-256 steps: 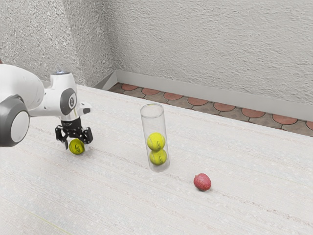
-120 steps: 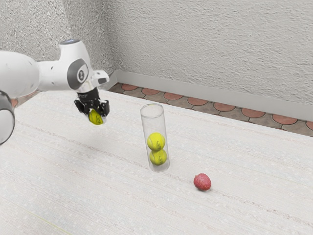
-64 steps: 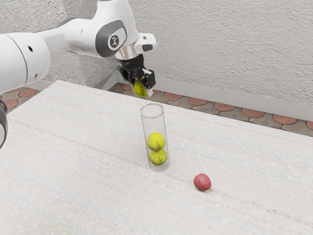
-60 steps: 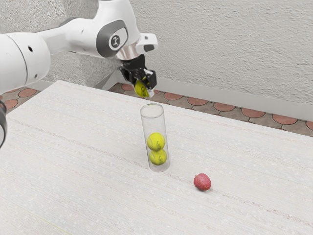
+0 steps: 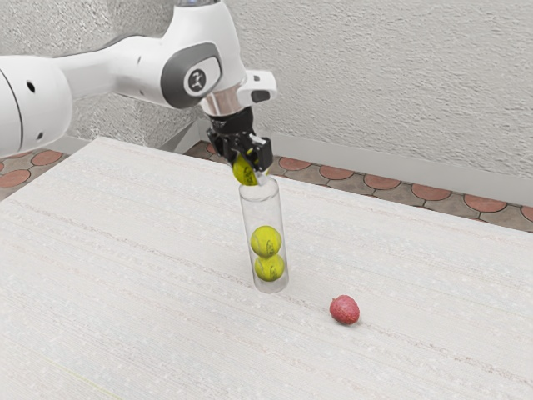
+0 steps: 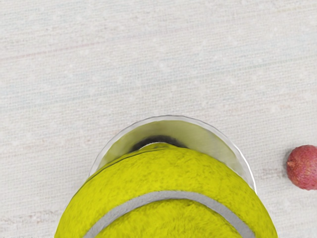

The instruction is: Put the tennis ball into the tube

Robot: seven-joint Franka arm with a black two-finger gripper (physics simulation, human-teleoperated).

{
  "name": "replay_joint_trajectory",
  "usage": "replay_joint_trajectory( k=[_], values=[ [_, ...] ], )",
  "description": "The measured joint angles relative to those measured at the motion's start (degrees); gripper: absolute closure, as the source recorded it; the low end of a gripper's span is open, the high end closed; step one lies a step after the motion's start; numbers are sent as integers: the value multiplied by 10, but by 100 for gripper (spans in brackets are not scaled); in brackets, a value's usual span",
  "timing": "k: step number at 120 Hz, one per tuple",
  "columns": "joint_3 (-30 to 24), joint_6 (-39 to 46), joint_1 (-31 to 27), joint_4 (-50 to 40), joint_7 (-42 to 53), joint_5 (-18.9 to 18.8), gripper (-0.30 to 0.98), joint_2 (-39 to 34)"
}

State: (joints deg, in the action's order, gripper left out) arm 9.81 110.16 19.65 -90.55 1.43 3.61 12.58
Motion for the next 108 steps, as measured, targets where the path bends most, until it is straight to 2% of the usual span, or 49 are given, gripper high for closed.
replay_joint_trajectory(
  k=[51, 74, 96, 108],
  values=[
    [0, 6, 10, 1, -21, -6, 40, 7],
    [0, 7, 9, 1, -24, -2, 19, 7],
    [0, 4, 9, -1, -26, 0, 9, 2],
    [9, -57, 5, -1, -23, 0, 7, -60]
  ],
)
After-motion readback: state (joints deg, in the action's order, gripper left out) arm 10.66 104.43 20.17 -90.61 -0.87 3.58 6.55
